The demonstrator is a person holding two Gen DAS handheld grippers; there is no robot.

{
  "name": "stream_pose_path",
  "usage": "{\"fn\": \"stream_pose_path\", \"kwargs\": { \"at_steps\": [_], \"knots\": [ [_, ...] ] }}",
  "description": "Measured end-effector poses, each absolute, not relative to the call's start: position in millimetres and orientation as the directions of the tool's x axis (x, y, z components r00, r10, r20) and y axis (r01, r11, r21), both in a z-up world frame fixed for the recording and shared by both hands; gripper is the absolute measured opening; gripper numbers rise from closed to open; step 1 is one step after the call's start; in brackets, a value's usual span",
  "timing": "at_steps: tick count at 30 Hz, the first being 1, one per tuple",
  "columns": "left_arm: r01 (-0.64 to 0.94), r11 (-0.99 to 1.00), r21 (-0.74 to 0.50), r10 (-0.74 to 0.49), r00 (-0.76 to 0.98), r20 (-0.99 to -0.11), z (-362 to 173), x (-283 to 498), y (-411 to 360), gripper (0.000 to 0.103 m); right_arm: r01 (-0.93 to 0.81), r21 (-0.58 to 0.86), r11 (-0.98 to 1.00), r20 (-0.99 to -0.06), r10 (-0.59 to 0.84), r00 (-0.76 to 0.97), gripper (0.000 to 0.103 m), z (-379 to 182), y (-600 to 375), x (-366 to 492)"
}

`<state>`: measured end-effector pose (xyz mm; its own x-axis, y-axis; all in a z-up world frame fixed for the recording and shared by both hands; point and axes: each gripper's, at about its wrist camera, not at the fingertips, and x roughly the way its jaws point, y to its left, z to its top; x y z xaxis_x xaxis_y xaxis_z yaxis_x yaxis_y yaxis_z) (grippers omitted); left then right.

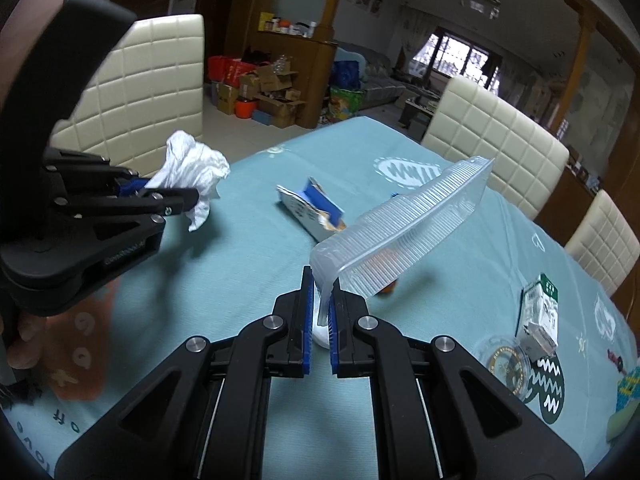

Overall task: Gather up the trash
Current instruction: 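Carry the tissue and tray over the bin and open the left tool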

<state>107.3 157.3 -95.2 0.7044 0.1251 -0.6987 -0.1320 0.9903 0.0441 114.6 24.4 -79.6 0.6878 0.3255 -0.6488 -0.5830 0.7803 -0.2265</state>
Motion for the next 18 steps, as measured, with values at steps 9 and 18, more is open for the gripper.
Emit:
{"fn": "stream_pose_path", "kwargs": {
  "at_steps": [9, 18],
  "knots": [
    [-0.177, 0.982, 0.062, 0.173, 0.723, -0.668, -89, 78, 193, 0.01, -0.643, -0.248, 0.725, -0.653, 0.364, 0.664, 0.008, -76, 63, 96],
    [-0.263, 0.961, 0.08, 0.251, 0.719, -0.648, -90, 45, 237, 0.01, -0.705, -0.275, 0.653, -0.656, 0.409, 0.635, 0.008, -76, 113, 76]
  ]
}}
